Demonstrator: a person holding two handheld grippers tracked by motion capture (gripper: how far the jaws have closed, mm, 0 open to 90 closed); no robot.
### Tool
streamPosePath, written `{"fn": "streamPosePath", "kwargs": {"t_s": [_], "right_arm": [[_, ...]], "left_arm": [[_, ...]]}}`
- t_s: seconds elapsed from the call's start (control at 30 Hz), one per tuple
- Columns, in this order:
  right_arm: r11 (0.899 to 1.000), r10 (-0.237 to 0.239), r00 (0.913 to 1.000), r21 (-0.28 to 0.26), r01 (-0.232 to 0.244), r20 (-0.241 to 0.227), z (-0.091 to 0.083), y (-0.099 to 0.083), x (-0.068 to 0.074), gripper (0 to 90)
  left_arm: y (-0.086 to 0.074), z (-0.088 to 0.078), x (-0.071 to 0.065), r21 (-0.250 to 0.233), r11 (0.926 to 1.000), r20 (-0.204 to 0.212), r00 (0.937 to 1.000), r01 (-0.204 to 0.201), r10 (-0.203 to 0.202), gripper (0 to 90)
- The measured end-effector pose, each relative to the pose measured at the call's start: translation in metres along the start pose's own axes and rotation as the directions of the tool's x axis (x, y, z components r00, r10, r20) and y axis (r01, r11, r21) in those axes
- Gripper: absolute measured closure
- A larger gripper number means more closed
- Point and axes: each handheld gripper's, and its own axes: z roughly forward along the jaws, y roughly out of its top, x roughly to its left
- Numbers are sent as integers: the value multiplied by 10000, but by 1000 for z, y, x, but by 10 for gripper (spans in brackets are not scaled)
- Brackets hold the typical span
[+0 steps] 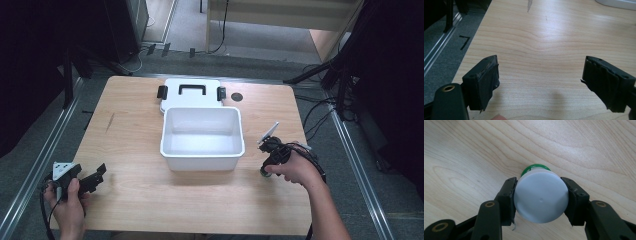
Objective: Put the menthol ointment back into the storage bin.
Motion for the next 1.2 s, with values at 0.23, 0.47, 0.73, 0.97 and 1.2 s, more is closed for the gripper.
{"fn": "streamPosePath", "kwargs": {"t_s": [0.23,0.47,0.73,0.97,1.2], "right_arm": [[9998,-213,9993,-11,213,-301,-8,2,0,508],[9984,-562,9979,-14,561,-327,-22,5,-1,508],[9972,-751,9968,-76,749,-260,-47,13,0,508],[9965,-832,9962,-126,829,-247,-72,23,1,509],[9957,-916,9957,-162,914,-119,-94,33,3,509]], "left_arm": [[0,0,0,-4,10000,4,10000,-12,12,146],[0,0,0,9,10000,-8,10000,-40,40,146],[0,0,-1,-3,10000,-15,10000,-76,76,146],[0,0,-1,-3,10000,-24,10000,-91,91,146],[0,0,-1,13,10000,-20,10000,-91,91,146]]}}
